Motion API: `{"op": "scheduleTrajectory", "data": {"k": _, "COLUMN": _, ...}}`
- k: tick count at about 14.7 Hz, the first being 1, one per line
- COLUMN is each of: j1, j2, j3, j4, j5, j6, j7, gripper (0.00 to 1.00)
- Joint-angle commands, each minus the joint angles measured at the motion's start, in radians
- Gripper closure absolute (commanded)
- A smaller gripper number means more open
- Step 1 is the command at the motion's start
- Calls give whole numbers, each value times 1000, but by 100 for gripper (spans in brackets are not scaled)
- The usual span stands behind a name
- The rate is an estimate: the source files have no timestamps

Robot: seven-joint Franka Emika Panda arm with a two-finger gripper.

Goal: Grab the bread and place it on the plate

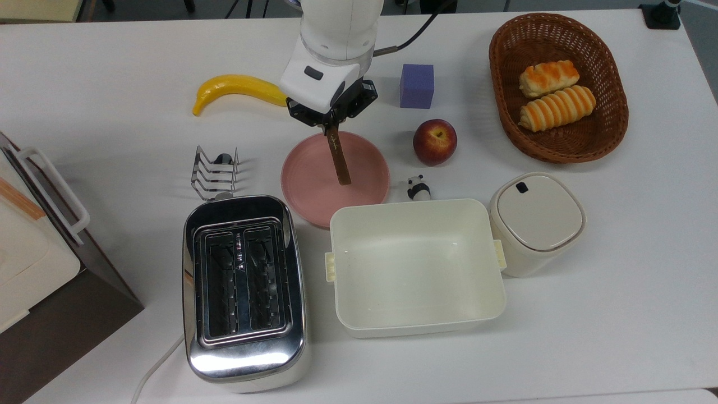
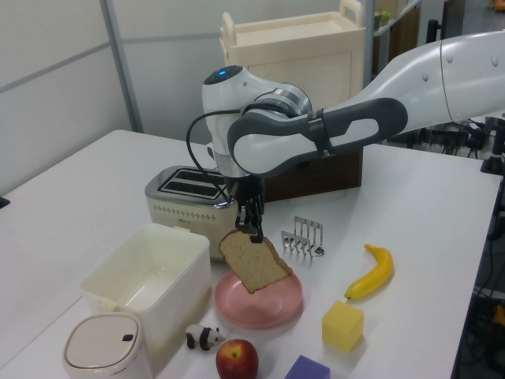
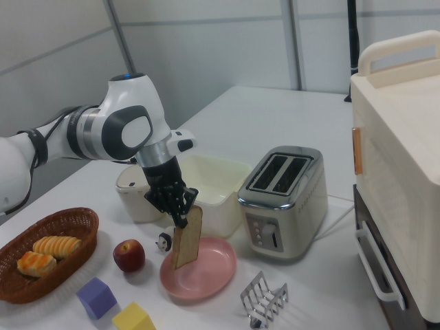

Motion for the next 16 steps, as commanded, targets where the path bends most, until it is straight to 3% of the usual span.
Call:
{"op": "scheduleTrajectory", "data": {"k": 1, "j1": 2, "j2": -23, "j3": 5, "j4": -34, "j5": -21, "j6": 28, "j7": 26, "gripper": 80}}
{"op": "scheduleTrajectory", "data": {"k": 4, "j1": 3, "j2": -13, "j3": 13, "j4": -31, "j5": -44, "j6": 29, "j7": 72, "gripper": 29}}
{"op": "scheduleTrajectory", "data": {"k": 5, "j1": 5, "j2": -11, "j3": 16, "j4": -30, "j5": -47, "j6": 29, "j7": 72, "gripper": 21}}
{"op": "scheduleTrajectory", "data": {"k": 6, "j1": 6, "j2": -11, "j3": 16, "j4": -29, "j5": -54, "j6": 29, "j7": 78, "gripper": 1}}
{"op": "scheduleTrajectory", "data": {"k": 16, "j1": 5, "j2": -11, "j3": 17, "j4": -23, "j5": -70, "j6": 28, "j7": 107, "gripper": 0}}
